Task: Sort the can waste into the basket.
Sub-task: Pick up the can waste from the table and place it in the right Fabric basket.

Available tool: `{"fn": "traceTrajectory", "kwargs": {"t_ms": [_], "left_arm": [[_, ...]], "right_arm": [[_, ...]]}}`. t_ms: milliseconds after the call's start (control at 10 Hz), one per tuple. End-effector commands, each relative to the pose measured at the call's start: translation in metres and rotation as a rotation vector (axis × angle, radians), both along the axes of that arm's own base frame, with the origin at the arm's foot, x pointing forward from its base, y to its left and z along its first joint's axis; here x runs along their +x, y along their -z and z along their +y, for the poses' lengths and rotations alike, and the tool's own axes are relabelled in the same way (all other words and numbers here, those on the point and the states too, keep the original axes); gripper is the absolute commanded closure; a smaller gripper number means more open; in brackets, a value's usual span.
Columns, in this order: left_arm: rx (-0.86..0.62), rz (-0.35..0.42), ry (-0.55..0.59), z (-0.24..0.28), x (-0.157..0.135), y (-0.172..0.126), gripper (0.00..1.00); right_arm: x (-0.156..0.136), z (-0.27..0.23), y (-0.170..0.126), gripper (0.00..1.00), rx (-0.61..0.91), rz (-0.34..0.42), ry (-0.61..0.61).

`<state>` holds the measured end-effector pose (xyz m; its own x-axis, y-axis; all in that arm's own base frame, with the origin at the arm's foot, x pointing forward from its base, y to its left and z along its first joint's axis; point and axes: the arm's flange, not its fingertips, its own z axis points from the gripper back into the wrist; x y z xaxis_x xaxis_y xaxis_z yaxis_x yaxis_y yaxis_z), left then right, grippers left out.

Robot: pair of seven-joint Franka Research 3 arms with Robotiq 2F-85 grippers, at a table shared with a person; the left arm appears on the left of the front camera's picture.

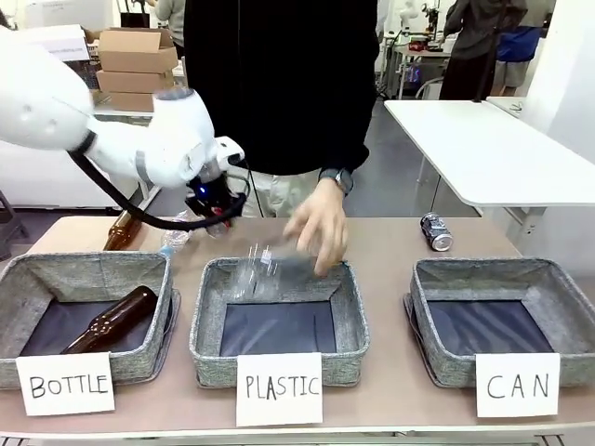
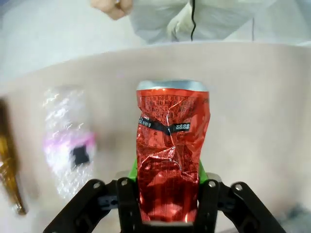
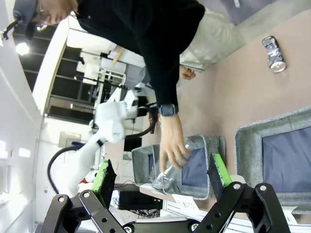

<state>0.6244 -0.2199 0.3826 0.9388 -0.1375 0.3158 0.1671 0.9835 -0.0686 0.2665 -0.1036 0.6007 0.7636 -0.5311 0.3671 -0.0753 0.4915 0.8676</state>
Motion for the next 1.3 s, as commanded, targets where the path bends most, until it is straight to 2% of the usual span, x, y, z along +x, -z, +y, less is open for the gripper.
{"fn": "traceTrajectory", "kwargs": {"t_ms": [0, 100, 200, 400, 500, 700, 800, 1000, 1100, 1200], "left_arm": [[-0.084, 0.048, 0.021, 0.078, -0.084, -0.094, 1.0], [-0.125, 0.07, 0.078, 0.107, -0.124, -0.12, 1.0], [-0.171, 0.053, 0.146, 0.128, -0.164, -0.139, 1.0], [-0.21, -0.046, 0.254, 0.169, -0.255, -0.167, 1.0], [-0.241, -0.124, 0.233, 0.189, -0.295, -0.175, 1.0], [-0.302, -0.18, 0.279, 0.213, -0.358, -0.173, 1.0], [-0.234, -0.098, 0.24, 0.192, -0.295, -0.178, 1.0], [-0.234, -0.098, 0.24, 0.192, -0.295, -0.178, 1.0], [-0.263, -0.141, 0.255, 0.203, -0.334, -0.175, 0.56], [-0.274, -0.136, 0.466, 0.163, -0.296, -0.167, 0.56]], "right_arm": [[0.002, 0.0, 0.0, 0.0, 0.008, -0.034, -0.012], [0.002, 0.0, 0.0, 0.0, 0.008, -0.034, -0.012], [0.002, 0.0, 0.0, 0.0, 0.008, -0.034, -0.012], [0.002, 0.0, 0.0, 0.0, 0.008, -0.034, -0.012], [0.002, 0.0, 0.0, 0.0, 0.008, -0.034, -0.012], [0.002, 0.0, 0.0, 0.0, 0.008, -0.034, -0.012], [0.002, 0.0, 0.0, 0.0, 0.008, -0.034, -0.012], [0.002, 0.0, 0.0, 0.0, 0.008, -0.034, -0.012], [0.002, 0.0, 0.0, 0.0, 0.008, -0.034, -0.012], [0.0, 0.0, 0.0, 0.0, -0.001, 0.001, 0.001]]}}
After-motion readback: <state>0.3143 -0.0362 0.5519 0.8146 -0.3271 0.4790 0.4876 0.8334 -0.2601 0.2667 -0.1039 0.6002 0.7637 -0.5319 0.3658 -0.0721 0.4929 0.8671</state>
